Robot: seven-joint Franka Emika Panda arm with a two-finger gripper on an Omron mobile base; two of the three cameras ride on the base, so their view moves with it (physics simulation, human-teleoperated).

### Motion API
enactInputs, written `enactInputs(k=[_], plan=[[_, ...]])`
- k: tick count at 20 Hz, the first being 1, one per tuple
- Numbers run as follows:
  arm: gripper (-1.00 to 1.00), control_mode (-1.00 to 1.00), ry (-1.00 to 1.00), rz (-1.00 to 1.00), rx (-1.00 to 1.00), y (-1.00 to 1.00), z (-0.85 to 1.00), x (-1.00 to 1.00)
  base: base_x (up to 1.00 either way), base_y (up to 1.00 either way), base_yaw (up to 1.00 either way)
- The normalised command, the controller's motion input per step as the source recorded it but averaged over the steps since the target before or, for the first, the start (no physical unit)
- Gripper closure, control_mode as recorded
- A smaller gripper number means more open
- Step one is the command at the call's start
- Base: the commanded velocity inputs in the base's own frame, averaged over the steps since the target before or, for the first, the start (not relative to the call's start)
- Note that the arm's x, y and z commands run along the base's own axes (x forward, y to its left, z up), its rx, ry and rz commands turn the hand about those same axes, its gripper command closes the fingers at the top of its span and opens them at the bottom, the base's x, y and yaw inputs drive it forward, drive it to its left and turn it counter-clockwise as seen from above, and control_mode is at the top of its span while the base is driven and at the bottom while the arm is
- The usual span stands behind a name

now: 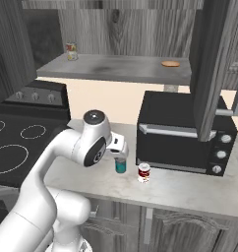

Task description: Pick the cans from the counter and place them in their designated side in the cabinet.

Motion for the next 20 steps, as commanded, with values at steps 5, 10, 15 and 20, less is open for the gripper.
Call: enactInputs(k=[5, 10, 15, 20], plan=[[-1.0, -1.0, 0.01, 0.0, 0.0, -0.04, -0.06, 0.11, 0.0, 0.0, 0.0], [-1.0, -1.0, 0.01, 0.0, 0.0, -0.01, -0.04, 0.1, 0.0, 0.0, 0.0], [-1.0, -1.0, 0.01, 0.0, 0.0, -0.02, -0.05, 0.1, 0.0, 0.0, 0.0], [-1.0, -1.0, 0.04, 0.0, 0.0, -0.02, -0.07, 0.1, 0.0, 0.0, 0.0]])
